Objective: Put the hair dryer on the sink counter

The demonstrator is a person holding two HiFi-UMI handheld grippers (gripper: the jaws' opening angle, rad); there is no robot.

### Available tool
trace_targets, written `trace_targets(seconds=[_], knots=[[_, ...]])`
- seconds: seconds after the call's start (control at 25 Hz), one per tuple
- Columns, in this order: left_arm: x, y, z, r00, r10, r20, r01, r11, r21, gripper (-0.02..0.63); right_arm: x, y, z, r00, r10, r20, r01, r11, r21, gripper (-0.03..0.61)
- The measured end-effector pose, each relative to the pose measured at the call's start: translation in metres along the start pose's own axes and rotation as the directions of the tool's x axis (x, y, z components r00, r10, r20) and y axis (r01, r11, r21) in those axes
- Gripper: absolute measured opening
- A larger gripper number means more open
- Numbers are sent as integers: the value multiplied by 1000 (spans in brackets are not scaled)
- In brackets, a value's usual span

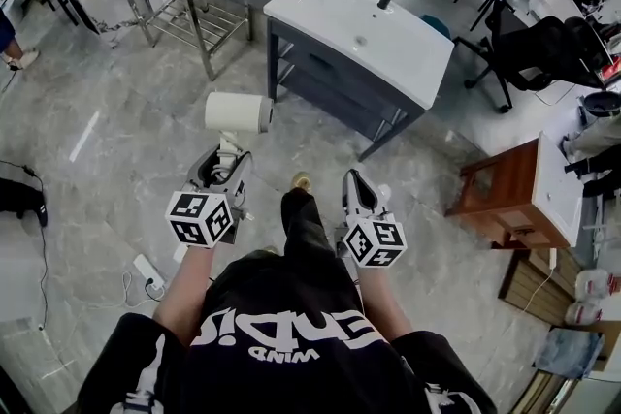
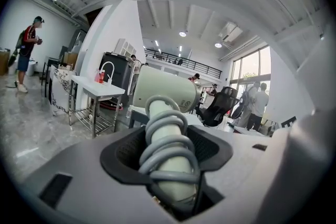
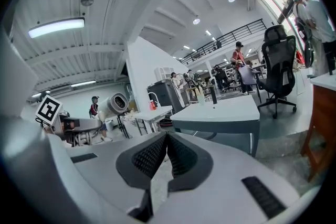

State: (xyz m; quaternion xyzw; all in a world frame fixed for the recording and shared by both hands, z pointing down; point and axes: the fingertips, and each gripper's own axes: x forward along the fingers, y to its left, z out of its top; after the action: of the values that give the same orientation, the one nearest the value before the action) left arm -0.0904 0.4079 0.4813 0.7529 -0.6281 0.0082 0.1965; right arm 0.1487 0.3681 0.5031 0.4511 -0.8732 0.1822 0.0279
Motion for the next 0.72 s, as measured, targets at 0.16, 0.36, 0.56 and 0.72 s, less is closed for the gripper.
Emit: trace_targets(seconds=[0.16,0.36,0.56,0.72], knots=[[24,8,5,1000,-15,4,15,1000,-7,243,21,-14,7,1000,-20,17,20,1000,8,25],[65,19,17,999,-35,6,35,999,-20,244,60,-33,22,999,-27,36,26,999,20,23],[113,28,36,999,-39,10,40,999,-21,244,107,-55,42,999,-16,43,16,1000,15,24],[148,38,54,999,-35,-2,35,999,-37,244,144,-73,64,999,-12,36,11,1000,17,24]])
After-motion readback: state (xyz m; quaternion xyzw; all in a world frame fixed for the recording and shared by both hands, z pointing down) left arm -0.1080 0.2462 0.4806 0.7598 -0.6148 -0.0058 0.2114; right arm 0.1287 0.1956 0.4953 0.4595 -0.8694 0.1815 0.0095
